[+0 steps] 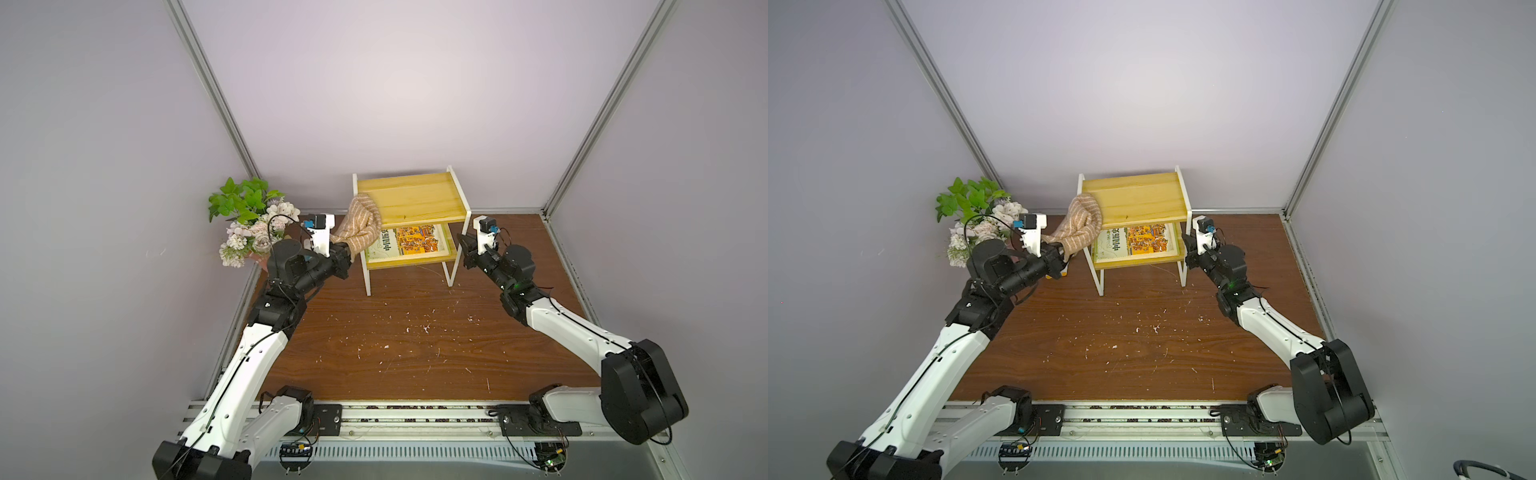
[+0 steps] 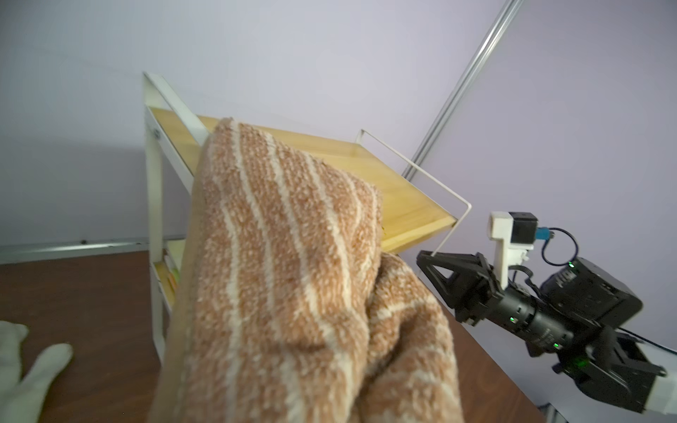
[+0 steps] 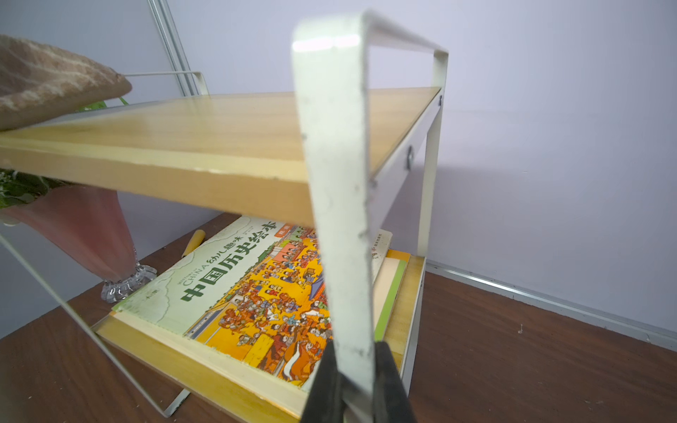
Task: Wipe the bookshelf clean with a cloth
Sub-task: Wipe the dust from the shelf.
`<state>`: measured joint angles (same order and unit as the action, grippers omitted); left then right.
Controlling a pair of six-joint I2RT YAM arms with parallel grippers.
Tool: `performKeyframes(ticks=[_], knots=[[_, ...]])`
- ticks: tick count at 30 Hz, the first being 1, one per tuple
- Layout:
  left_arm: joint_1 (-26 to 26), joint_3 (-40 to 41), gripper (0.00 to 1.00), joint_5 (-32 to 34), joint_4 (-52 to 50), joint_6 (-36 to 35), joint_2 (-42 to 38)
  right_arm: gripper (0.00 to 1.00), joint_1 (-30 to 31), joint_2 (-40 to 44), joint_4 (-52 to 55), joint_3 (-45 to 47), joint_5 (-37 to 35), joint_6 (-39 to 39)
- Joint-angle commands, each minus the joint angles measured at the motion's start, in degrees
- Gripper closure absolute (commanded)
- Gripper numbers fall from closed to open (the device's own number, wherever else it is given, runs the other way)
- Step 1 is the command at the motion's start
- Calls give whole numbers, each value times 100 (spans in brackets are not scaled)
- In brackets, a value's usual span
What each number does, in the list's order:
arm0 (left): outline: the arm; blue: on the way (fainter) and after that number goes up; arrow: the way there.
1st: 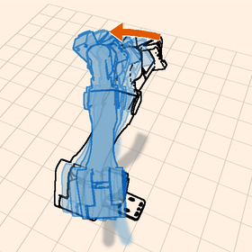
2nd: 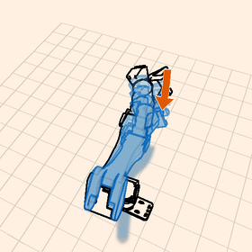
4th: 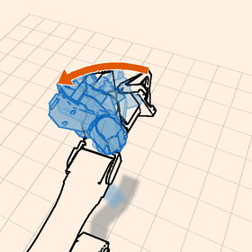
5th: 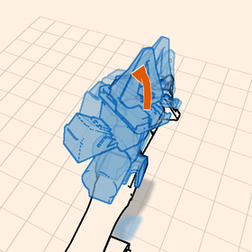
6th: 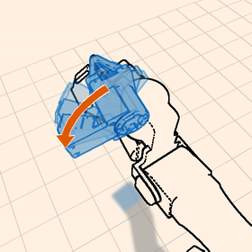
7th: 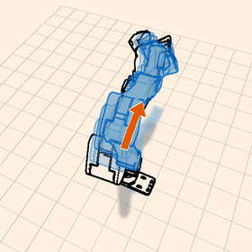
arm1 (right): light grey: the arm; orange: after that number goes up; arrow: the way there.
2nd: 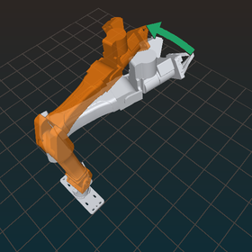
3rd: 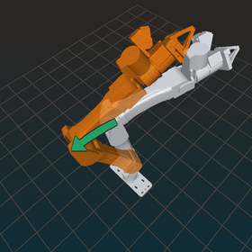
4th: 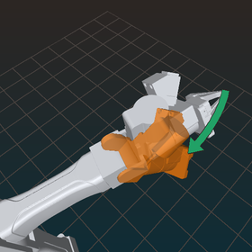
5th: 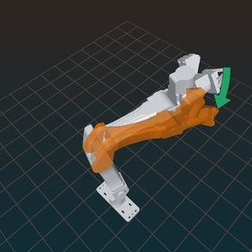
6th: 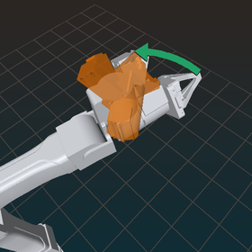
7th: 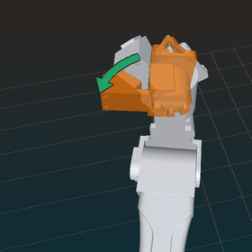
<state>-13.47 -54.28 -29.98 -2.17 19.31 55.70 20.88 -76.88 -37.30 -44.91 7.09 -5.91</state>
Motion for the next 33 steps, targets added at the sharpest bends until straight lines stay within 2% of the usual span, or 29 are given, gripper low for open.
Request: performKeyframes(ticks=[1,3,6,9,11,13,16,19,21,22,24,27,29,31,33], knots=[[-325,-677,99,488,40,20,-99,100,26,-118,41,-389,-214,-595],[-407,-704,99,1114,3,172,-110,100,25,-102,53,-376,-216,-623],[-435,118,99,1685,72,674,-251,100,22,-115,16,-289,-240,-660],[-441,1484,99,1851,603,1302,-581,100,25,-220,15,-264,-191,-736],[-443,1872,99,1687,623,1441,-663,100,26,-307,48,-295,-138,-768],[-445,1696,99,1225,503,1294,-666,100,21,-352,113,-352,-104,-779],[-602,930,99,525,477,969,-675,100,24,-301,104,-341,24,-764],[-1195,-71,99,558,129,412,-538,100,28,-64,-257,-34,398,-681],[-1796,-860,99,1279,-492,-58,-265,98,30,167,-662,319,464,-654],[-2028,-1191,99,1727,-823,-266,-86,87,26,259,-736,423,433,-627],[-2409,-1868,99,2833,-1416,-643,359,55,27,392,-753,517,294,-554],[-2606,-2764,99,4314,-2133,-925,1134,30,29,518,-462,503,145,-448],[-2709,-3368,99,5385,-2610,-990,1625,21,30,612,-358,536,65,-383],[-2812,-3852,99,6376,-3100,-1007,2106,17,28,711,-332,624,-103,-342],[-2852,-4184,99,6887,-3524,-959,2429,12,27,803,-311,702,-295,-292]])
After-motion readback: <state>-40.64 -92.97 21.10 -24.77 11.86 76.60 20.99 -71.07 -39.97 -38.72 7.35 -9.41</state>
